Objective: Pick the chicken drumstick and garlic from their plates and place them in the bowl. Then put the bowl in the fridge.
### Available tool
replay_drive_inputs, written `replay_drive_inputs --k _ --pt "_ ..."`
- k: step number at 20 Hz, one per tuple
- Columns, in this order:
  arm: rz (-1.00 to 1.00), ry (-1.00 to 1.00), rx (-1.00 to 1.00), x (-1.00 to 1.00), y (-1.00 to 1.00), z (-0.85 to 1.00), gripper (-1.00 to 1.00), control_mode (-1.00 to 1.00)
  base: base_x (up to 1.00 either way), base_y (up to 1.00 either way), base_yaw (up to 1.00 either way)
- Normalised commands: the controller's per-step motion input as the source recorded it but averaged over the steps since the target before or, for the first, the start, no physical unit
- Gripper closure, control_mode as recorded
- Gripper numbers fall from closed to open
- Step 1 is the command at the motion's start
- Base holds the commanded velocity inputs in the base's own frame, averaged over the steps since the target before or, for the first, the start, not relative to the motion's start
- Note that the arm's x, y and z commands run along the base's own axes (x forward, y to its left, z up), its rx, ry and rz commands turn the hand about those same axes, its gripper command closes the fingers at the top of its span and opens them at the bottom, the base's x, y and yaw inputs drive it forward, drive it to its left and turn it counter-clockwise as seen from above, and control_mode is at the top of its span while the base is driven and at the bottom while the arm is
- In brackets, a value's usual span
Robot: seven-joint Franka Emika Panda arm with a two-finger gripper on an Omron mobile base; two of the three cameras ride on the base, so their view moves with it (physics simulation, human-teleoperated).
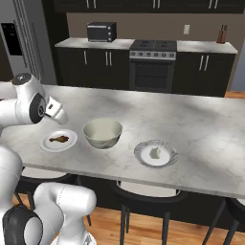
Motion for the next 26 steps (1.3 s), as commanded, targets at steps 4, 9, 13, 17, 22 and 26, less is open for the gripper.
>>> replay_drive_inputs --k 4,9,13,17,22,26 --pt "-0.43 0.0 0.37 0.13 0.11 -0.3 -1.0 -1.0 0.0 0.0 0.0" --pt "-0.27 0.01 0.29 0.28 0.23 -0.38 -1.0 -1.0 0.0 0.0 0.0" --pt "-0.06 0.12 0.28 0.35 0.16 -0.34 -1.0 -1.0 0.0 0.0 0.0" --pt "-0.01 0.19 0.04 0.34 0.22 -0.33 -1.0 -1.0 0.0 0.0 0.0" --pt "0.0 0.12 -0.09 0.35 0.26 -0.25 -1.0 -1.0 0.0 0.0 0.0" --pt "-0.01 0.03 -0.11 0.31 0.24 -0.32 -1.0 -1.0 0.0 0.0 0.0"
